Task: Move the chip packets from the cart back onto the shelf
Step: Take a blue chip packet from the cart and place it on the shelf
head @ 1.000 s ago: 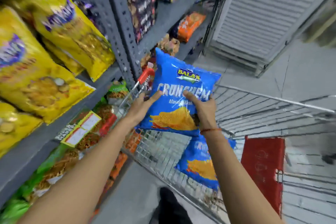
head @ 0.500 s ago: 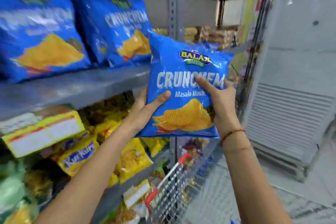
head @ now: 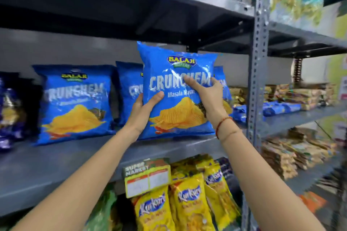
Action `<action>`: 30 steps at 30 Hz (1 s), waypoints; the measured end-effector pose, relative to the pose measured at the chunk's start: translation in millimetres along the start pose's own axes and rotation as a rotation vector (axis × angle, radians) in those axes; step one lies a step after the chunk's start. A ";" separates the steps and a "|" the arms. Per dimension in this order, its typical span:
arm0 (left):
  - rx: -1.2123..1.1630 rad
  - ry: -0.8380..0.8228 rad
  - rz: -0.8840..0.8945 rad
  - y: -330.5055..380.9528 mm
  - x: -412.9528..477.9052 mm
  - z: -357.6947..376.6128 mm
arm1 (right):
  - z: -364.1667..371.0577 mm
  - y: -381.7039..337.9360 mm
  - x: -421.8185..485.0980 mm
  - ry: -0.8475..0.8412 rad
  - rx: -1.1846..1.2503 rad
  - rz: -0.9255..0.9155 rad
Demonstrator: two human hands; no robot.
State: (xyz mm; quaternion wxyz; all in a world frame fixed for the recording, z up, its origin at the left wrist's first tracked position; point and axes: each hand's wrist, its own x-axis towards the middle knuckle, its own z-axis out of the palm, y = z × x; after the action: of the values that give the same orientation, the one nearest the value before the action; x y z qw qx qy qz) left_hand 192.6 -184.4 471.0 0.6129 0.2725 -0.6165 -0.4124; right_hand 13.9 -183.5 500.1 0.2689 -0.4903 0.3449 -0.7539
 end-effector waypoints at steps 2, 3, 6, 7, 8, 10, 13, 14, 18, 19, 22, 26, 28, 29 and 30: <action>0.028 0.020 -0.002 -1.2 7.4 -16.3 | 17.8 4.4 1.1 -0.053 -0.002 0.039; 0.041 0.021 -0.012 -3.2 10.0 -23.0 | 24.5 7.7 0.9 -0.069 -0.009 0.056; 0.099 0.045 -0.051 -13.7 17.5 -39.8 | 37.5 19.9 3.1 -0.100 -0.022 0.080; 0.105 0.059 -0.065 -16.9 19.0 -43.3 | 40.4 23.9 5.1 -0.115 -0.029 0.077; 0.108 0.070 -0.085 -19.6 20.5 -45.7 | 43.8 27.3 5.8 -0.126 -0.033 0.082; 0.115 0.075 -0.129 -22.9 21.6 -47.4 | 48.9 35.1 10.0 -0.123 -0.065 0.105; 0.137 0.086 -0.144 -25.6 23.1 -46.9 | 50.0 45.8 17.8 -0.121 -0.096 0.103; 0.162 0.102 -0.144 -25.2 23.2 -46.9 | 51.0 45.0 17.0 -0.113 -0.115 0.096; 0.390 0.234 -0.170 -22.5 20.5 -48.5 | 47.4 44.0 10.4 -0.090 -0.227 0.077; 0.466 0.291 -0.153 -20.3 19.2 -48.4 | 43.9 41.7 6.7 -0.079 -0.248 0.065; 0.552 0.425 0.054 -9.1 0.1 -36.6 | 22.4 34.2 -6.6 0.001 -0.264 0.002; 0.502 0.347 0.370 -6.2 -43.3 -0.9 | -28.8 36.4 -43.4 0.096 -0.237 -0.081; 0.492 0.258 0.476 -7.8 -62.6 18.7 | -51.1 37.4 -63.6 0.137 -0.214 -0.103; 0.484 0.203 0.494 -13.9 -73.5 30.8 | -66.0 41.1 -75.8 0.157 -0.221 -0.093; 0.476 0.148 0.488 -23.5 -84.1 43.3 | -81.0 45.6 -88.1 0.181 -0.242 -0.076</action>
State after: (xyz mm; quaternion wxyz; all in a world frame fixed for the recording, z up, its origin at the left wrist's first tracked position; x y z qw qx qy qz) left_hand 154.6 -118.1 410.5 0.6557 0.2813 -0.6963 -0.0778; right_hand -25.0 -125.4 392.8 0.1468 -0.4618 0.4373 -0.7576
